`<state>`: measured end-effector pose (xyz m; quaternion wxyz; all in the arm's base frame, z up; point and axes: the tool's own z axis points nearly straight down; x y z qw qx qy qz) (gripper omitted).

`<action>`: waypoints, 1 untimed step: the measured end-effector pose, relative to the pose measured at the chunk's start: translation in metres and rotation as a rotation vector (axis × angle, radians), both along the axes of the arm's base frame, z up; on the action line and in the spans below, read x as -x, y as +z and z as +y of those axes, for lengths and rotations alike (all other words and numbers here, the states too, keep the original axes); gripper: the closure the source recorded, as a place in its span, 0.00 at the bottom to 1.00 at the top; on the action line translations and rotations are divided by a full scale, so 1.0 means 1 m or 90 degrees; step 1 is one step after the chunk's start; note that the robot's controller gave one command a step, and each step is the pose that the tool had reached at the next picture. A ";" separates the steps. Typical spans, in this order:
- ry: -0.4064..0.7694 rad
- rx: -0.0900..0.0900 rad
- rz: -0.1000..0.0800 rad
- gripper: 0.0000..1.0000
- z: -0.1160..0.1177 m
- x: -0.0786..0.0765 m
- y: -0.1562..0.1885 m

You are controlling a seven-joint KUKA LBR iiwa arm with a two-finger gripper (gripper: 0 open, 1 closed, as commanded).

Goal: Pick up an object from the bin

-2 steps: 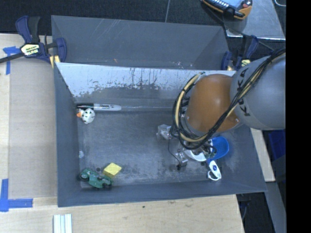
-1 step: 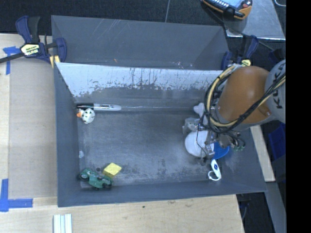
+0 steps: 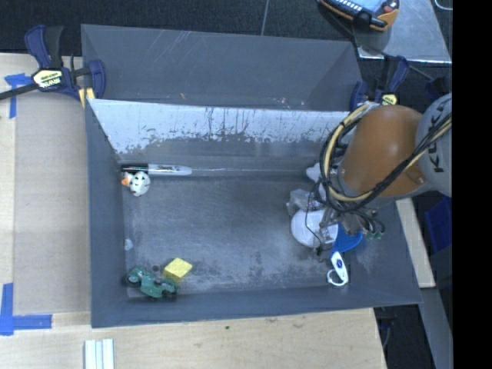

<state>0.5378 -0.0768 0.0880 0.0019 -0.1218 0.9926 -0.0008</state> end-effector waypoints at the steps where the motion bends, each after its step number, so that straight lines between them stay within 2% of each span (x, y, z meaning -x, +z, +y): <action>1: 0.071 0.001 -0.009 1.00 0.016 -0.042 0.129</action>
Offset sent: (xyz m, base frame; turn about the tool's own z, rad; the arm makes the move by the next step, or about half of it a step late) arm 0.0387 0.0164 0.1238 -0.1128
